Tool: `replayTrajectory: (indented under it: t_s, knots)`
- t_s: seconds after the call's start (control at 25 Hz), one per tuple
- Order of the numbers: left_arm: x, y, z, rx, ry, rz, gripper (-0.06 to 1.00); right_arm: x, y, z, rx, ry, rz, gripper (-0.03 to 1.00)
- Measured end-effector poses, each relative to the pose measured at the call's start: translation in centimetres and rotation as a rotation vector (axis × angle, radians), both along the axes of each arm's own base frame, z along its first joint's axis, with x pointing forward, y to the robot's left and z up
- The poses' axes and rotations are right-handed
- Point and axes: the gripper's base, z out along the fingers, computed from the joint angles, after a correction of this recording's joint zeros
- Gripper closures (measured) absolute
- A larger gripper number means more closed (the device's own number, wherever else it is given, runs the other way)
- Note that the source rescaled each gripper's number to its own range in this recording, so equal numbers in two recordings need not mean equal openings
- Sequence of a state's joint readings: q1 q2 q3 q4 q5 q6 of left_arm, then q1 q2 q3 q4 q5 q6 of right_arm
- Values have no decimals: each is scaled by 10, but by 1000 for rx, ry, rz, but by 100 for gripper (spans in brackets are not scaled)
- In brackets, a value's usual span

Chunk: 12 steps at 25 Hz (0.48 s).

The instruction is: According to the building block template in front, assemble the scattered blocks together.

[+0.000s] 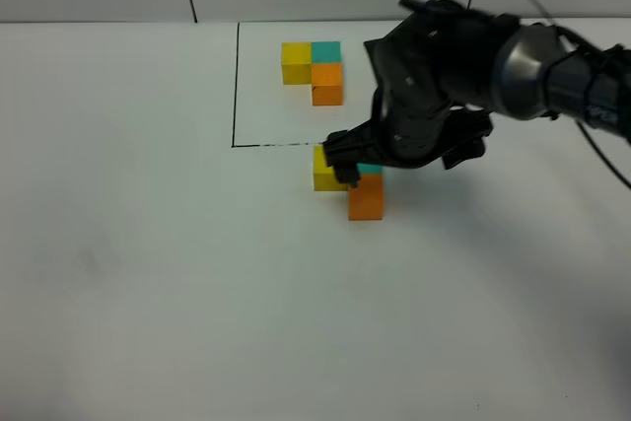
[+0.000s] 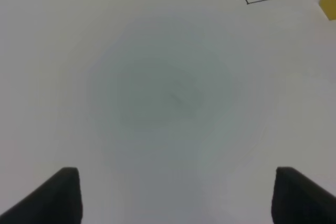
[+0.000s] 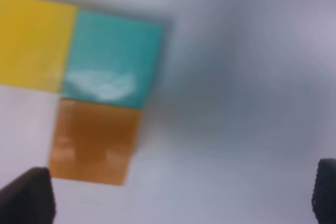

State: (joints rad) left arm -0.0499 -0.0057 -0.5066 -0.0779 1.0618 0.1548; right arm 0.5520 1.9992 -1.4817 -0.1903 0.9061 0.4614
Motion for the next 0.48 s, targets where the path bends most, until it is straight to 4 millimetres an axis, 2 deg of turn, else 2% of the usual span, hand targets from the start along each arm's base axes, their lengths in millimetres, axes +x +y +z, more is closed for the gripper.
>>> replayTrajectory:
  t_s: [0.12, 0.24, 0.4, 0.48]
  knots:
    - [0, 0, 0, 0, 0, 0, 27, 16, -50, 15, 6, 25, -23, -3]
    - [0, 0, 0, 0, 0, 0, 27, 24, -101, 26, 37, 72, -43, -3]
    - [0, 0, 0, 0, 0, 0, 27, 15, -165, 30, 76, 88, -79, -3]
    - [0, 0, 0, 0, 0, 0, 27, 0, -191, 28, 82, 85, -106, -3]
